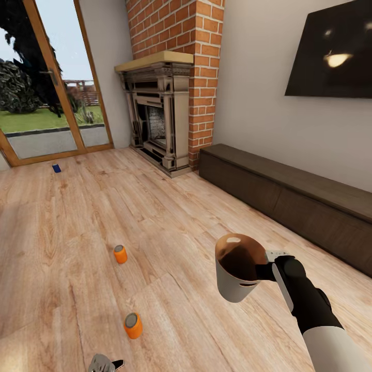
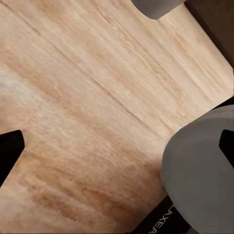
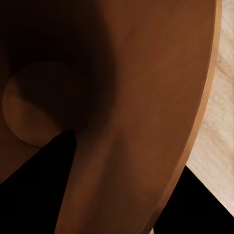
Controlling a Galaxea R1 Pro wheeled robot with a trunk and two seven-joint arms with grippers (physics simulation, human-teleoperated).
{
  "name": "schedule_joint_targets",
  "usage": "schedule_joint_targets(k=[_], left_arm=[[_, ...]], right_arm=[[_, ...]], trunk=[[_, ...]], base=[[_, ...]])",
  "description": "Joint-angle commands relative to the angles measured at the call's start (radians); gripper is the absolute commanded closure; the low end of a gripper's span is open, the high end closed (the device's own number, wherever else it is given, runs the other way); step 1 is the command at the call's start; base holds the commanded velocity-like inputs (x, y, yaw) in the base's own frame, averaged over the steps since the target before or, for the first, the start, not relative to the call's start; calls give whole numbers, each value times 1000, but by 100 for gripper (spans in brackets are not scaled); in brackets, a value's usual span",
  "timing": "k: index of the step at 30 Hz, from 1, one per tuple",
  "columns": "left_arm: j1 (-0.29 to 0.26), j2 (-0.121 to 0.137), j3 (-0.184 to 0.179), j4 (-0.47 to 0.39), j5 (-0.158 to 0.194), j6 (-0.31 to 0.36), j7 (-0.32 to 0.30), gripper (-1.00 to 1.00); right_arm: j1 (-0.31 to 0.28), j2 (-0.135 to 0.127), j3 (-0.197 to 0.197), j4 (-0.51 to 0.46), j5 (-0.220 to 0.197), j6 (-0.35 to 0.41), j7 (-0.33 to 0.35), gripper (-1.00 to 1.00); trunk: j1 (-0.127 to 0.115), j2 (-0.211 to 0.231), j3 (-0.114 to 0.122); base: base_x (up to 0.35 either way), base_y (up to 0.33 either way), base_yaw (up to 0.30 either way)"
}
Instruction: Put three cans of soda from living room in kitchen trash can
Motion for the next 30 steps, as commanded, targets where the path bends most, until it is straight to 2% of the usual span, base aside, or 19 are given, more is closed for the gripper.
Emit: schedule_joint_targets(k=[1, 4, 6, 8, 12, 14, 16, 17, 19, 20, 25, 30], left_arm=[[0, -4, 24, -4, 1, 0, 143, -100], [-20, -22, 36, -6, 6, -22, 506, -100], [-48, -36, 38, 3, 5, -58, 619, -100], [-86, -47, 38, 35, 4, -80, 680, -100], [-166, -55, 39, 116, 3, -95, 718, -100], [-263, -64, 39, 245, 2, -101, 734, -100], [-312, -75, 38, 314, 1, -103, 738, -100], [-357, -86, 38, 370, 0, -105, 741, -100], [-393, -98, 38, 411, -1, -107, 743, -100], [-427, -112, 38, 449, -2, -108, 752, -100], [-454, -133, 38, 475, -3, -109, 772, -100], [-460, -141, 38, 477, -3, -110, 777, -100]], right_arm=[[0, 0, 0, 0, -10, 0, 2, 100], [0, 0, 0, 0, -10, 0, 2, 100], [0, 0, 0, 0, -10, 0, 2, 100], [0, 0, 0, 0, -10, 0, 2, 100], [0, 0, 0, 0, -10, 0, 2, 100], [0, 1, 0, 0, -10, 0, 2, 100], [0, 2, 0, 1, -10, 0, 2, 100], [1, 2, 0, 2, -10, 0, 2, 100], [1, 3, 0, 3, -10, 0, 2, 100], [1, 3, 0, 4, -10, -1, 2, 100], [2, 3, 0, 5, -10, -2, 2, 100], [2, 3, 0, 6, -10, -2, 2, 100]], trunk=[[0, 0, 0], [0, 0, 0], [0, 0, 0], [0, 0, 0], [0, 0, 0], [0, 0, 0], [0, 0, 0], [0, 0, 0], [0, 0, 0], [0, 0, 0], [0, 0, 0], [0, 0, 0]], base=[[1, 0, 0], [0, 0, 0], [0, 0, 0], [0, 0, 0], [0, 0, 0], [0, 0, 0], [0, 0, 0], [0, 0, 0], [0, 0, 0], [0, 0, 0], [0, 0, 0], [0, 0, 0]])
